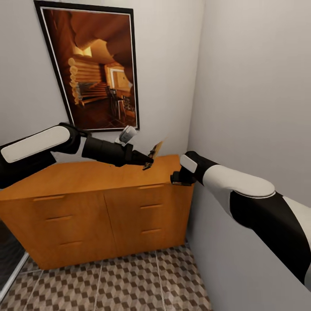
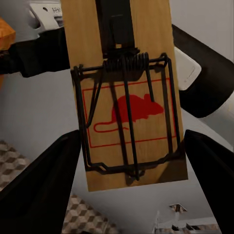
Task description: Take the four mousetraps from the cabinet in the bathroom and place them on the bathroom floor. Make sure all four end up on the same floor surface, and ensure that at least two of them are either under or directly next to the same bathroom sink.
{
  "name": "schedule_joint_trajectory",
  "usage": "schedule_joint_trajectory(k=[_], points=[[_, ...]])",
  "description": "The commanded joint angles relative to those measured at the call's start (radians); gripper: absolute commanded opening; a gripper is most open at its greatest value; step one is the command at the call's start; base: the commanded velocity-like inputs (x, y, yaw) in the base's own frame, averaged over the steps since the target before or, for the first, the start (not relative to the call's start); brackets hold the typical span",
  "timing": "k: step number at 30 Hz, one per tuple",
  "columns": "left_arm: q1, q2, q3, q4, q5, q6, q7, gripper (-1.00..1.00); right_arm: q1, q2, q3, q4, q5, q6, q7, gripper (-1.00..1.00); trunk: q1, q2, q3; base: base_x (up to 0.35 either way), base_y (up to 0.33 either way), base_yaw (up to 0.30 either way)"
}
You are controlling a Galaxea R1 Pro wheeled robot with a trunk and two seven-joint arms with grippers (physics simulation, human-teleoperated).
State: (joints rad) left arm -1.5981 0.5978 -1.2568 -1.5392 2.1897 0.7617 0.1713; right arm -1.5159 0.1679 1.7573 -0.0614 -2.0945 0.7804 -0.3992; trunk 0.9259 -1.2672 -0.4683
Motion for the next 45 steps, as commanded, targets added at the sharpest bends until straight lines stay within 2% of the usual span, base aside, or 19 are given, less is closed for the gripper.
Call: schedule_joint_trajectory(k=[1,4,6,9,14,15,17,20,24,27,31,34,37,38,39,41,42,43,45], points=[[-0.002,0.027,-0.005,-0.001,0.012,-0.001,0.007,-1.0,-0.001,0.0,0.005,-0.01,-0.01,-0.004,-0.009,-1.0,-0.001,-0.001,-0.001,-0.332,0.0,0.0],[-0.002,0.079,-0.008,-0.001,0.012,0.0,0.006,-1.0,-0.001,-0.002,0.005,-0.033,-0.01,-0.01,-0.009,-1.0,-0.001,-0.001,-0.001,-0.332,0.0,0.0],[-0.002,0.1,-0.01,-0.001,0.012,0.0,0.006,-1.0,-0.001,-0.002,0.005,-0.042,-0.01,-0.011,-0.009,-1.0,-0.001,-0.001,-0.001,-0.332,0.0,0.0],[-0.002,0.117,-0.027,-0.001,0.012,-0.001,0.006,-1.0,-0.001,-0.002,0.005,-0.047,-0.01,-0.012,-0.009,-1.0,-0.001,-0.001,-0.001,-0.332,0.0,0.0],[-0.002,0.131,-0.05,0.0,0.011,-0.002,0.008,-1.0,0.017,-0.002,0.005,-0.05,-0.01,-0.024,-0.009,-1.0,-0.001,-0.001,-0.001,-0.332,0.0,0.0],[-0.002,0.144,-0.075,0.0,0.009,-0.023,0.008,-1.0,0.026,-0.001,0.005,-0.052,-0.01,-0.029,-0.009,-1.0,-0.001,-0.001,-0.001,-0.332,0.0,0.0],[-0.002,0.161,-0.088,0.0,0.008,-0.031,0.007,-1.0,0.027,-0.001,0.005,-0.06,-0.01,-0.03,-0.009,-1.0,-0.001,-0.001,-0.001,-0.332,0.0,0.0],[-0.002,0.197,-0.094,-0.001,0.009,-0.032,0.004,-1.0,0.03,-0.001,0.005,-0.074,-0.01,-0.035,-0.009,-1.0,-0.001,-0.001,-0.001,-0.332,0.0,0.0],[-0.002,0.227,-0.105,-0.001,0.011,-0.033,0.0,-1.0,0.034,-0.001,0.005,-0.109,-0.01,-0.062,-0.014,-1.0,-0.001,-0.001,-0.001,-0.332,0.0,0.004],[-0.002,0.24,-0.134,-0.001,0.011,-0.036,-0.005,-1.0,0.037,-0.001,0.005,-0.123,-0.01,-0.075,-0.017,-1.0,-0.001,-0.001,-0.001,-0.332,0.0,0.123],[-0.002,0.244,-0.174,-0.001,0.012,-0.049,-0.008,-1.0,0.058,-0.001,0.005,-0.134,-0.009,-0.082,-0.018,-1.0,-0.001,-0.001,-0.003,-0.332,0.0,0.244],[-0.002,0.244,-0.234,0.0,0.012,-0.096,-0.008,-1.0,0.078,-0.001,0.006,-0.136,-0.009,-0.098,-0.018,-1.0,-0.001,-0.001,-0.004,-0.332,0.0,0.268],[-0.002,0.239,-0.344,0.0,0.014,-0.171,-0.008,-1.0,0.117,-0.001,0.007,-0.136,-0.008,-0.116,-0.018,-1.0,-0.001,-0.001,-0.005,-0.332,0.0,0.273],[-0.002,0.237,-0.367,0.001,0.014,-0.188,-0.009,-1.0,0.125,-0.001,0.007,-0.136,-0.008,-0.119,-0.018,-1.0,-0.001,-0.001,-0.005,-0.332,0.0,0.274],[-0.002,0.232,-0.423,0.001,0.015,-0.23,-0.011,-1.0,0.144,0.0,0.007,-0.137,-0.007,-0.126,-0.018,-1.0,-0.001,-0.001,-0.006,-0.332,0.0,0.275],[-0.002,0.207,-0.576,0.001,0.026,-0.353,-0.024,-1.0,0.192,0.0,0.007,-0.137,-0.005,-0.15,-0.018,-1.0,-0.001,-0.001,-0.006,-0.332,0.0,0.275],[-0.002,0.196,-0.623,0.001,0.034,-0.391,-0.03,-1.0,0.207,-0.001,0.007,-0.137,-0.004,-0.158,-0.018,-1.0,-0.001,-0.001,-0.007,-0.332,0.0,0.275],[-0.002,0.171,-0.722,0.001,0.06,-0.475,-0.044,-1.0,0.236,-0.001,0.007,-0.137,-0.003,-0.174,-0.018,-1.0,-0.001,-0.001,-0.007,-0.332,0.0,0.275],[-0.002,0.104,-0.917,0.001,0.141,-0.649,-0.067,-1.0,0.298,-0.001,0.008,-0.137,-0.002,-0.204,-0.018,-1.0,-0.001,-0.001,-0.008,-0.333,0.0,0.275]])
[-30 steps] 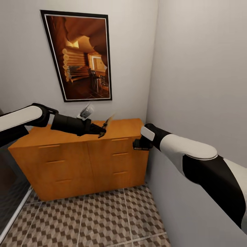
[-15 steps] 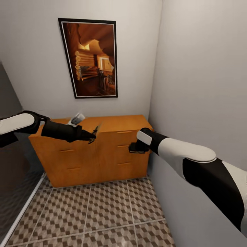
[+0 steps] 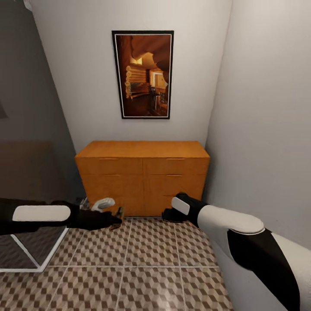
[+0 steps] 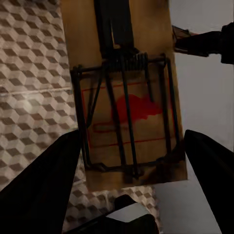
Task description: Take the four mousetraps from the cabinet in the bathroom and place them on the bathroom floor. Make sure all four end up on the same floor surface, and ensure that at least two of them are either under or directly next to the same bathroom sink.
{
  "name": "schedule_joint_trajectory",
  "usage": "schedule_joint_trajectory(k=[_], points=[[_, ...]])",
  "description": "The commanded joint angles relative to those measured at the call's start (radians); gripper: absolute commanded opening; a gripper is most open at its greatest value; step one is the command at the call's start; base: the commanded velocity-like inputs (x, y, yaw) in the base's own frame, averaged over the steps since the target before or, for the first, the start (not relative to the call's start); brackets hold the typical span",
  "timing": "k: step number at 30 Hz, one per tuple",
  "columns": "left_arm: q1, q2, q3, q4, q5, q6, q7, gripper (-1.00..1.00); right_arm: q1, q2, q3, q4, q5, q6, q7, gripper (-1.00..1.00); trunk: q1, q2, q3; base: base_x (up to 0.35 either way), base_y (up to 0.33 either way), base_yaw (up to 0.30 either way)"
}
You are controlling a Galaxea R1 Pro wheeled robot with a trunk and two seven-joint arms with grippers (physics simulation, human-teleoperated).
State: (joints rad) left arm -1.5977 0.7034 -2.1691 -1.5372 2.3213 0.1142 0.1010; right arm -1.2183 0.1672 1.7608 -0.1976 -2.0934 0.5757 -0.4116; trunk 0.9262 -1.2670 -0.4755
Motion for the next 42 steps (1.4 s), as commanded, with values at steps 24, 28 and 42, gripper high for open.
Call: schedule_joint_trajectory(k=[24,28,42], points=[[0.682,-0.331,-0.184,0.616,0.035,-0.35,0.193,-1.0,0.331,-0.006,0.007,0.0,0.073,-0.267,0.004,-1.0,-0.058,0.104,0.031,-0.151,0.049,0.275],[0.748,-0.336,-0.181,0.746,0.035,-0.313,0.194,-1.0,0.332,-0.007,0.006,0.0,0.12,-0.32,0.004,-1.0,-0.074,0.132,0.041,0.0,0.0,0.275],[0.783,-0.524,-0.179,0.782,0.035,-0.236,0.19,-1.0,0.34,-0.041,0.006,0.004,0.142,-0.359,0.031,-1.0,-0.093,0.167,0.053,0.0,0.0,0.11]])
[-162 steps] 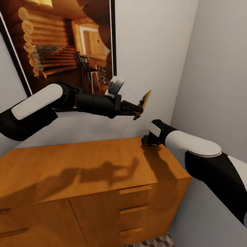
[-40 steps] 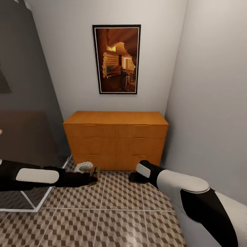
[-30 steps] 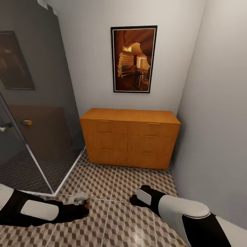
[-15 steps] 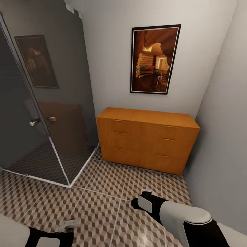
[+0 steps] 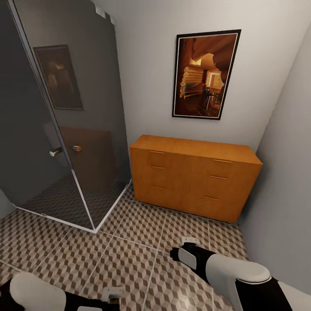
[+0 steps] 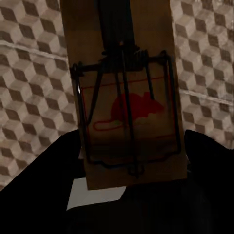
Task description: Take the four mousetraps from the cabinet in the bathroom and place them on the bathroom floor. Make sure all four end up on the same floor surface, and ensure that at least two of them are either under or directly next to the same bathroom sink.
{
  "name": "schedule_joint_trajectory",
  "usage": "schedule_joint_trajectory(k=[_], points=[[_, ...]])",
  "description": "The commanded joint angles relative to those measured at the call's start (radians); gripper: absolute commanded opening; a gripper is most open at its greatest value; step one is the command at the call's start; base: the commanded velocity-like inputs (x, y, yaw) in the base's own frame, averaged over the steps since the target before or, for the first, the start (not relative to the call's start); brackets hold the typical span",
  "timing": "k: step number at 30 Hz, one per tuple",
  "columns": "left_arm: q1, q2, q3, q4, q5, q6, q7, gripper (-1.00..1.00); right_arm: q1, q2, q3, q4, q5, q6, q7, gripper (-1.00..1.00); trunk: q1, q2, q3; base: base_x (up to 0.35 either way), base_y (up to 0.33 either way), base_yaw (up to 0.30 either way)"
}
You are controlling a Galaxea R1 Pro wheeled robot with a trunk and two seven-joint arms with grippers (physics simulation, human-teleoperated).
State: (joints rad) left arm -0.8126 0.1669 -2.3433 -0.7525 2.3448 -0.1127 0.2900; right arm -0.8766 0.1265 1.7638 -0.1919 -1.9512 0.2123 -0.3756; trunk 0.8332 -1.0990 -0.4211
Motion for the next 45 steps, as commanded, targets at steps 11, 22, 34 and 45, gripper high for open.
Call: schedule_joint_trajectory(k=[11,22,34,45], points=[[0.0,0.069,-0.002,0.002,0.011,-0.165,0.08,-1.0,0.008,-0.01,0.004,-0.004,-0.001,-0.004,-0.002,-1.0,0.0,-0.001,-0.002,-0.22,0.13,0.036],[0.0,0.178,-0.002,0.001,0.011,-0.246,0.115,-1.0,0.02,0.006,0.005,-0.006,0.0,-0.041,-0.003,-1.0,0.0,-0.001,-0.011,-0.291,0.188,0.238],[0.002,0.13,-0.001,-0.007,0.011,-0.263,0.122,-1.0,0.059,0.048,0.005,-0.006,0.003,-0.056,-0.004,-1.0,0.0,-0.001,-0.021,-0.107,0.063,0.256],[0.027,0.116,-0.001,-0.003,0.011,-0.286,0.126,-1.0,0.061,0.048,0.005,-0.001,0.094,-0.056,-0.005,-1.0,0.0,-0.001,-0.03,-0.001,0.0,0.258]])
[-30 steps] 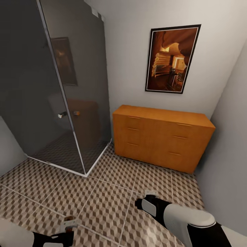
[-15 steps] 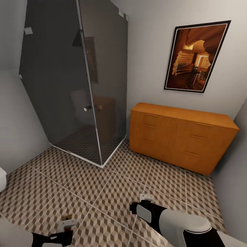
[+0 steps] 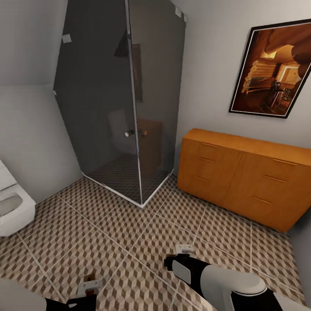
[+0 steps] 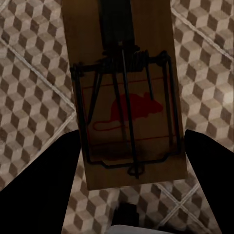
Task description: Take the four mousetraps from the cabinet in the bathroom and place them on the bathroom floor. Make sure all four end up on the same floor surface, and ensure that at least two of them are either under or directly next to the same bathroom sink.
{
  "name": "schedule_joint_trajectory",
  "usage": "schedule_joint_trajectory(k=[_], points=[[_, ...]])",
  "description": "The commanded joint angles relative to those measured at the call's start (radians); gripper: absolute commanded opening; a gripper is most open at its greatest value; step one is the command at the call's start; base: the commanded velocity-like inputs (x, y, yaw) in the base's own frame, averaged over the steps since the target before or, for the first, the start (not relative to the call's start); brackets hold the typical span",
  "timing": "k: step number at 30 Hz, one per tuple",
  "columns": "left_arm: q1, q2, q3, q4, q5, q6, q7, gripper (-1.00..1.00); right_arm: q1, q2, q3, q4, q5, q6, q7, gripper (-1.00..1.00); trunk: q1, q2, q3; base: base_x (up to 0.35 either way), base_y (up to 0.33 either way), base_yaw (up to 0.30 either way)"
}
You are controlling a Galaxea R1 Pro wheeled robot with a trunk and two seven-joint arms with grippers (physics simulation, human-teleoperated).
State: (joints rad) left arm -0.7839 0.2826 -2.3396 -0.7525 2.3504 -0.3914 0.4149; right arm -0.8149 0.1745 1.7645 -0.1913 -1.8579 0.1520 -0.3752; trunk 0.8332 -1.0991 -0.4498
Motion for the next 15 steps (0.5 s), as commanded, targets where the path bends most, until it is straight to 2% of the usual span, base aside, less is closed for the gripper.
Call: schedule_joint_trajectory(k=[1,8,15], points=[[-0.001,0.0,-0.004,-0.003,0.006,-0.007,0.001,-1.0,-0.001,0.0,0.004,-0.001,0.002,0.004,-0.005,-1.0,0.0,-0.001,-0.002,0.0,0.0,0.258],[0.0,-0.011,-0.004,-0.004,0.006,-0.009,0.001,-1.0,-0.001,0.0,0.004,-0.001,0.008,0.004,-0.005,-1.0,0.0,-0.001,-0.008,0.0,0.0,0.259],[0.0,-0.039,-0.004,-0.003,0.006,-0.017,0.001,-1.0,-0.001,0.0,0.004,0.0,0.008,0.003,-0.004,-1.0,0.0,-0.001,-0.013,0.0,0.0,0.266]])
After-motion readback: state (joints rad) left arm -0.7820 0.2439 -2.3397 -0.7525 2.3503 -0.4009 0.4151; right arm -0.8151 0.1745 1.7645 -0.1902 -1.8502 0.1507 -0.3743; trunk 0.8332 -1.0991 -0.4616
